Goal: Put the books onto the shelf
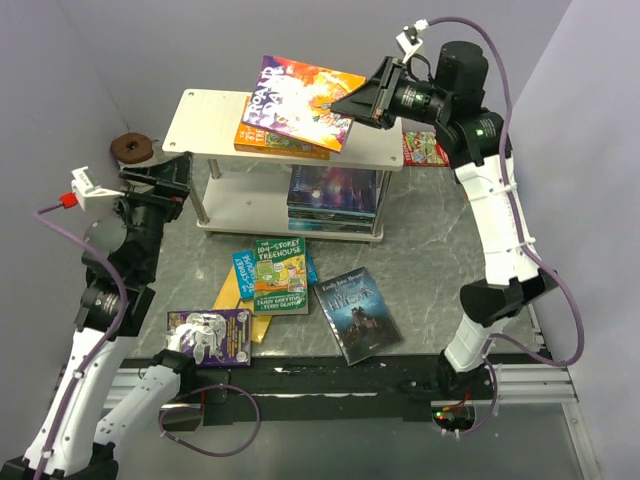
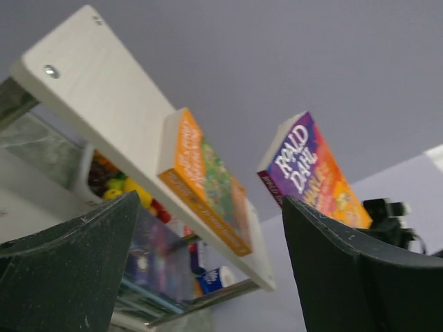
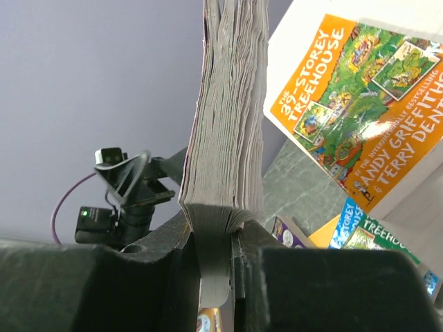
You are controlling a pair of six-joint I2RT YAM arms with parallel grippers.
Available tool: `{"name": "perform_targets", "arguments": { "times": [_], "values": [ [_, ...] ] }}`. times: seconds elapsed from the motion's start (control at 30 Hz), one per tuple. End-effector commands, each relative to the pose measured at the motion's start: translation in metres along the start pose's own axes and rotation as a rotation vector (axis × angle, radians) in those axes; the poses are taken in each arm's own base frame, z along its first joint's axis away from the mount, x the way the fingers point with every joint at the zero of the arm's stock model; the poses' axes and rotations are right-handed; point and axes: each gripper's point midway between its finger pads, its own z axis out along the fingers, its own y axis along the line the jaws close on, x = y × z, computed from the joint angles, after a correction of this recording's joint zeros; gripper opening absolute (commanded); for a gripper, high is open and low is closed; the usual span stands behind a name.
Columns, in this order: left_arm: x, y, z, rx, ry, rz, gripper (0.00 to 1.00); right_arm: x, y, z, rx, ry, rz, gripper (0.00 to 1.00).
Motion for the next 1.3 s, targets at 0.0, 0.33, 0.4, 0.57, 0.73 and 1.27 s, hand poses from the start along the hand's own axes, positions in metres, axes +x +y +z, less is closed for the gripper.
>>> {"name": "perform_targets", "arguments": {
  "times": [0.0, 0.33, 0.4, 0.57, 0.73, 1.27],
  "values": [
    [-0.005, 0.027, 0.002, -0.132, -0.014, 0.128, 0.89, 0.0, 0.012, -0.001, -0.084, 0.061, 0.004, 0.0],
    [-0.003, 0.029, -0.002, -0.111, -0.016, 0.16, 0.89, -0.011, -0.042, 0.022, -0.035, 0.102, 0.089, 0.0],
    [-0.001, 0.029, -0.001, -0.109, -0.006, 0.159, 0.89, -0.012, -0.049, 0.024, -0.021, 0.105, 0.092, 0.0],
    [0.006, 0.03, 0.001, -0.102, 0.024, 0.159, 0.89, -0.013, -0.074, 0.028, 0.028, 0.114, 0.104, 0.11],
    [0.008, 0.031, 0.001, -0.095, 0.031, 0.163, 0.89, -0.017, -0.08, 0.025, 0.053, 0.089, 0.092, 0.36],
    [0.016, 0.029, 0.008, -0.085, 0.07, 0.196, 0.89, -0.036, -0.096, -0.002, 0.293, -0.06, -0.018, 1.0]
  ]
}}
